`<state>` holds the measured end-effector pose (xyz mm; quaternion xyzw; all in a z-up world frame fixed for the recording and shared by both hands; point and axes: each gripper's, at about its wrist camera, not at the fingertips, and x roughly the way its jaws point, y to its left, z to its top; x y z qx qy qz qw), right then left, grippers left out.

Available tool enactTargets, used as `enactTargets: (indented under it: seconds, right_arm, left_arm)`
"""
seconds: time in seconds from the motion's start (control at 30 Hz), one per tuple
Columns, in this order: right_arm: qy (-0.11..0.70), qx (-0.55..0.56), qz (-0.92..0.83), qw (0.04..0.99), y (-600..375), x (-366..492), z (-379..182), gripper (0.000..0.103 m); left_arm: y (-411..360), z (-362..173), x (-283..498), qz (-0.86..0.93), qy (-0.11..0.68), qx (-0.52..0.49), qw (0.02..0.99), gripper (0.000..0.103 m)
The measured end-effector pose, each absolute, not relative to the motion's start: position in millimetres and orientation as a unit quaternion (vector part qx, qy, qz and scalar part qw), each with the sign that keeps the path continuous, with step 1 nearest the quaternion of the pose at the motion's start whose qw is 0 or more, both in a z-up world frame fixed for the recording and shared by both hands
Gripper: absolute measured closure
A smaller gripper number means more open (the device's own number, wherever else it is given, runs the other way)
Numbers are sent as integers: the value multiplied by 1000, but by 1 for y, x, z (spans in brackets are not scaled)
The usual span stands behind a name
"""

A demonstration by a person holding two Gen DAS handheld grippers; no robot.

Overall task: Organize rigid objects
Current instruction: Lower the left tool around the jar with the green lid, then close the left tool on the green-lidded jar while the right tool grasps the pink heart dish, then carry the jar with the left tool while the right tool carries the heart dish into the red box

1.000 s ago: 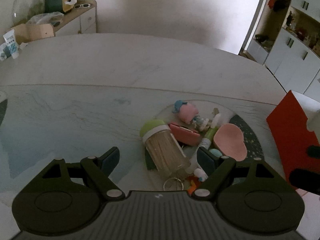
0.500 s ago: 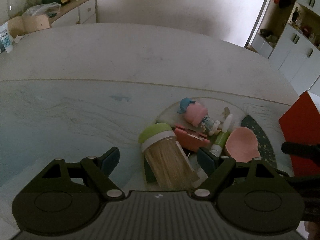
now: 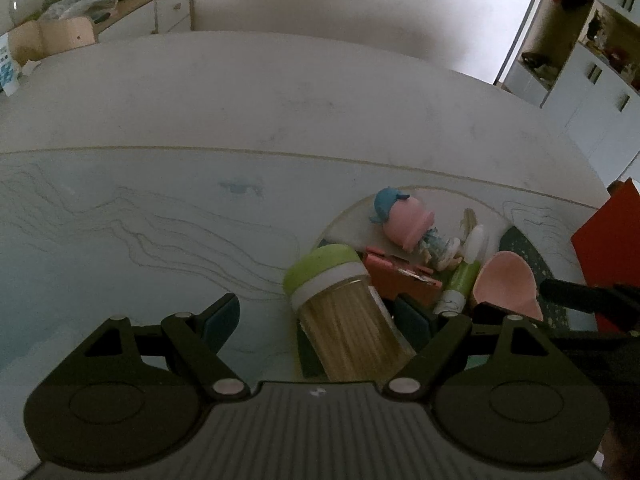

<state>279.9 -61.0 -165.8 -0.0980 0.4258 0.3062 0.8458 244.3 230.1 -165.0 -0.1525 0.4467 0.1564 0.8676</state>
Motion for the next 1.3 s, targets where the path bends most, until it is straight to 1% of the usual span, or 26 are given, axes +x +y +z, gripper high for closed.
enactTargets:
  seconds: [0.1,0.17,0.23,0.27,0.4,0.6,1.0,1.3]
  right_arm:
    - [424,-95,307,847,-60,279,-167,28]
    - [423,-93,307,847,-60,279,-168,29]
    - [422,-88,306,849,-61,279,-168,33]
    - [422,-87,304,850,-61,280,-168,36]
    - [419,-86,305,851,-61,279,-168,36]
    - [416,-76,301,855,-64,278,-167,37]
    - [409,-46,295,862,-87,269,-144,37]
    - [407,-33,296,863,-104,256,-112,37]
  left_arm:
    - [231,-168,244,153,449,-153,867,20]
    - [233,-169,243,145,451,-159,866,23]
    - [232,-170,243,142,454,-159,865,28]
    - [232,-170,243,143,453,-155,866,34]
    - [234,-169,241,135,450,-158,869,52]
    - [236,-167,238,130,448,-154,871,60]
    - [241,-161,231,122,453,-151,870,60]
    - [242,-137,216,110,454,-157,870,60]
